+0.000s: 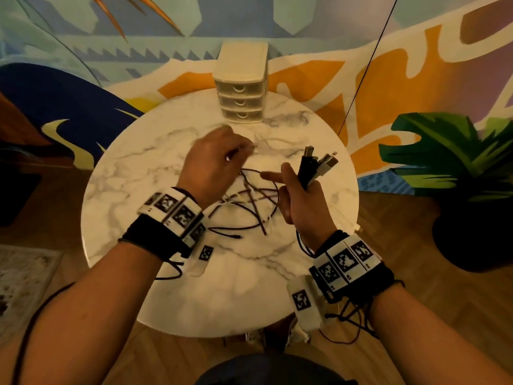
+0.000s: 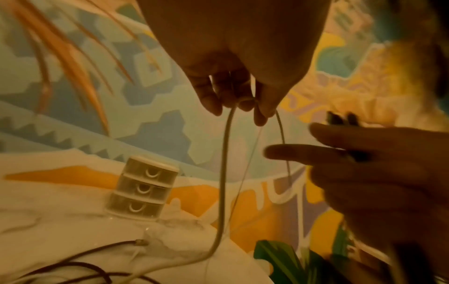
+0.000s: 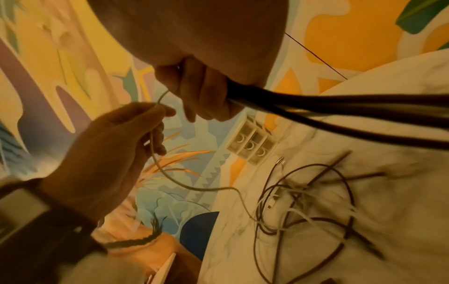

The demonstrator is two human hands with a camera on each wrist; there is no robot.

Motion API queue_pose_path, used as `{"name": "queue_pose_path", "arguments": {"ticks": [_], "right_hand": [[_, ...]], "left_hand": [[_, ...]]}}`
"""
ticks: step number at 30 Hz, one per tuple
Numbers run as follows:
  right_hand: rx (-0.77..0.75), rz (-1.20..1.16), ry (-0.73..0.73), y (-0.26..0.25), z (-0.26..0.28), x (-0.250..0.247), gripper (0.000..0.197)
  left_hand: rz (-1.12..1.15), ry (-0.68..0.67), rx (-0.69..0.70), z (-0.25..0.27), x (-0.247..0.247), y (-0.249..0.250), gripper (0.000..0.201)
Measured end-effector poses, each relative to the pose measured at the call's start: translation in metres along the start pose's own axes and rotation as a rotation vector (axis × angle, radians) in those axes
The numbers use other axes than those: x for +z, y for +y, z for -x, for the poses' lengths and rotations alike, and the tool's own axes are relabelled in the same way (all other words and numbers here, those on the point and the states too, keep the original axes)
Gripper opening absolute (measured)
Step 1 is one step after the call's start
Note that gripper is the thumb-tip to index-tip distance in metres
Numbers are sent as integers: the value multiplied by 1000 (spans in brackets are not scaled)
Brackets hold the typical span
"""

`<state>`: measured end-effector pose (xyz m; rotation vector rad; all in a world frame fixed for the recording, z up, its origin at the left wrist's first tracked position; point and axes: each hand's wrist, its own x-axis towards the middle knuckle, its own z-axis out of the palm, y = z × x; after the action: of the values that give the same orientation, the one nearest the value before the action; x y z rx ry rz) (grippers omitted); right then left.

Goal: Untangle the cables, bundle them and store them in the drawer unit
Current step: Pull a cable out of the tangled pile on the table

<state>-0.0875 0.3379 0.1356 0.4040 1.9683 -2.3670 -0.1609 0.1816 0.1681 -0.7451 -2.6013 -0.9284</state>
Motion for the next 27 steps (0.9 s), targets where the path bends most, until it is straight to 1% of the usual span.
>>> {"name": "queue_pose_path", "arguments": {"ticks": [2,3,4,5,6,8,9,10,12,15,16,17,18,20,21,22,23,25,27], "right_hand": [[42,-22,10,-2,-3,3,39],[67,-56,12,-4,-4,3,39],[77,-89,11,-5,-5,3,43],[66,-116,4,-6,-6,1,47],[39,-131,-3,-6,-7,-1,47],[-15,-175,11,-9,-9,-8,41],[-32,-201,27,-10,-11,-12,40],[-45,-217,44,-11,-12,-17,40],[-64,-223,65,-10,-12,-21,41],[-93,-218,96,-9,-8,-20,41],[-102,-222,112,-8,-7,-18,42],[-109,-232,131,-8,-7,-18,43],[-113,-244,155,-8,-7,-18,44],[-118,-276,202,-7,-7,-23,45],[-119,-288,223,-6,-7,-27,46],[-123,-292,246,-5,-7,-30,46],[-128,-289,273,-4,-8,-33,46],[-105,-280,339,-1,-9,-35,46],[-40,-297,400,2,-11,-34,45]], "left_hand": [[-39,-99,132,8,8,11,25],[-39,-134,167,12,14,14,27],[-30,-164,172,17,19,17,27],[-20,-190,144,23,25,16,24],[-14,-211,91,29,30,10,19],[-54,-259,-87,39,35,-16,11],[-109,-258,-173,43,34,-32,10],[-169,-225,-238,44,30,-47,9],[-238,-91,-304,39,17,-70,9],[-241,115,-299,29,3,-82,8],[-263,129,-299,31,5,-87,8],[-296,73,-323,37,8,-92,9],[-330,-51,-386,46,14,-99,12],[-362,-355,-595,65,24,-114,18],[-345,-407,-652,69,23,-118,22],[-319,-369,-663,66,19,-119,24],[-279,-263,-654,57,13,-116,25],[-184,28,-570,30,-8,-98,24],[-35,301,-436,1,-32,-70,24]]}}
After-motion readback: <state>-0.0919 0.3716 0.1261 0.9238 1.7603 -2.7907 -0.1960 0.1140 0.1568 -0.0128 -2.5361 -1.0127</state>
